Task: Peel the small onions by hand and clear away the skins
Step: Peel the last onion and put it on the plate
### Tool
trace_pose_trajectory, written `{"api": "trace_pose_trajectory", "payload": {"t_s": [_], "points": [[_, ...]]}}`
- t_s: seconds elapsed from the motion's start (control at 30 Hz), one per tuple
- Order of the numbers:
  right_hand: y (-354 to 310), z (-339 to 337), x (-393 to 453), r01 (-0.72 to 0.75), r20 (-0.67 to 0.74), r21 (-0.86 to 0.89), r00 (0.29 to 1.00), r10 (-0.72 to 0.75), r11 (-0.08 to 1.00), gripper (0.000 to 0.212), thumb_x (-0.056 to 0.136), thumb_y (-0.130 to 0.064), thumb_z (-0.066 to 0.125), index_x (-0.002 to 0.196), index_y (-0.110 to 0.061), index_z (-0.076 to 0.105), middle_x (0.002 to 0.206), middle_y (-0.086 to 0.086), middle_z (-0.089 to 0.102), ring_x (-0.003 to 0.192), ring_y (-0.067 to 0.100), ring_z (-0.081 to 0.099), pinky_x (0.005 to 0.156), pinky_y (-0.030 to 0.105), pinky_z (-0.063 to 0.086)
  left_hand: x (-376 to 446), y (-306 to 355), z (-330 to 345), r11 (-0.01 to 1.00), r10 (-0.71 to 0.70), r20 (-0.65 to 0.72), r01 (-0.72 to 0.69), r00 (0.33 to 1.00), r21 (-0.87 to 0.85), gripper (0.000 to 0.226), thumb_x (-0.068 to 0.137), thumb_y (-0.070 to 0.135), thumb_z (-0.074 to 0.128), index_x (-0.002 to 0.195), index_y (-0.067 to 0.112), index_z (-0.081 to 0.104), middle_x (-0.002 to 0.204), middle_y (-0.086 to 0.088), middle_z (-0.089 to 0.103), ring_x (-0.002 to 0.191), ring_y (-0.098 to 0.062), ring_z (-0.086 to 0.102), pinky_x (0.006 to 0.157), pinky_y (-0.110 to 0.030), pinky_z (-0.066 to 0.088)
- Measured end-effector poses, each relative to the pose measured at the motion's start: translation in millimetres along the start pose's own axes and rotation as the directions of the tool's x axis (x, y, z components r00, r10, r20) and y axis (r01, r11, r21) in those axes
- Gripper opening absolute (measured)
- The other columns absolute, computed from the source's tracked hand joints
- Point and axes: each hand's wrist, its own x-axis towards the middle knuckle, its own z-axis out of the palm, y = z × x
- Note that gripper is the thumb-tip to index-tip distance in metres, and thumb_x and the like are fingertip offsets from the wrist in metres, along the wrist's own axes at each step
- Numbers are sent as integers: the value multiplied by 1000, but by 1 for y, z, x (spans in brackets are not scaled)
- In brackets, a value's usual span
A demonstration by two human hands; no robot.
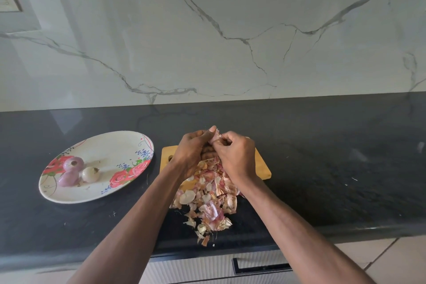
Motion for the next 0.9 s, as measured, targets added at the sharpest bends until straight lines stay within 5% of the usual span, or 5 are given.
{"api": "trace_pose_trajectory", "payload": {"t_s": [0.33, 0.57, 0.7, 0.77, 0.9], "points": [[-4, -9, 7, 38, 20, -33, 999, -37, 999, 42, 86, -27, 78, 53, -16, 54, 48, -7, 50, 42, 11, 40, 38, 34, 33, 5, 0, -3, 996, -28, -39, 31, 999, 83, 33, 97, 29, 65, 100, -4, 72, 79, -14, 65, 60, -19, 59, 55, -26, 51], [-14, -20, 12, -493, 202, 389, 870, 450, 778, 30, 91, -14, 64, 63, -4, 66, 49, 5, 56, 42, 20, 50, 44, 31, 41, 6, 6, -14, 981, -168, 68, 173, 984, -84, 35, 100, 32, 52, 106, 1, 66, 67, -10, 56, 41, -13, 45, 34, -20, 33], [-10, -16, 10, -267, 220, 96, 945, 241, 959, 4, 90, -9, 70, 87, -8, 73, 77, -3, 68, 67, 10, 60, 64, 31, 52, 9, 7, -17, 985, -150, 38, 152, 988, -86, 36, 103, 32, 44, 105, 1, 64, 69, -11, 56, 41, -14, 45, 33, -21, 30], [-6, -13, 8, -187, 227, 24, 958, 177, 982, 25, 91, -14, 73, 115, -9, 72, 105, -1, 72, 93, 10, 66, 84, 26, 55, 8, 6, -16, 990, -135, -1, 135, 991, -43, 32, 104, 29, 45, 104, 2, 60, 71, -13, 59, 44, -15, 48, 34, -21, 32], [-3, -10, 7, -62, 284, -48, 956, 73, 997, 29, 94, -37, 70, 102, -9, 71, 94, 1, 70, 82, 13, 63, 66, 24, 49, 7, 3, -15, 994, -55, -43, 59, 998, 93, 20, 102, 19, 50, 101, 1, 58, 74, -11, 58, 51, -16, 51, 41, -21, 39]]}}
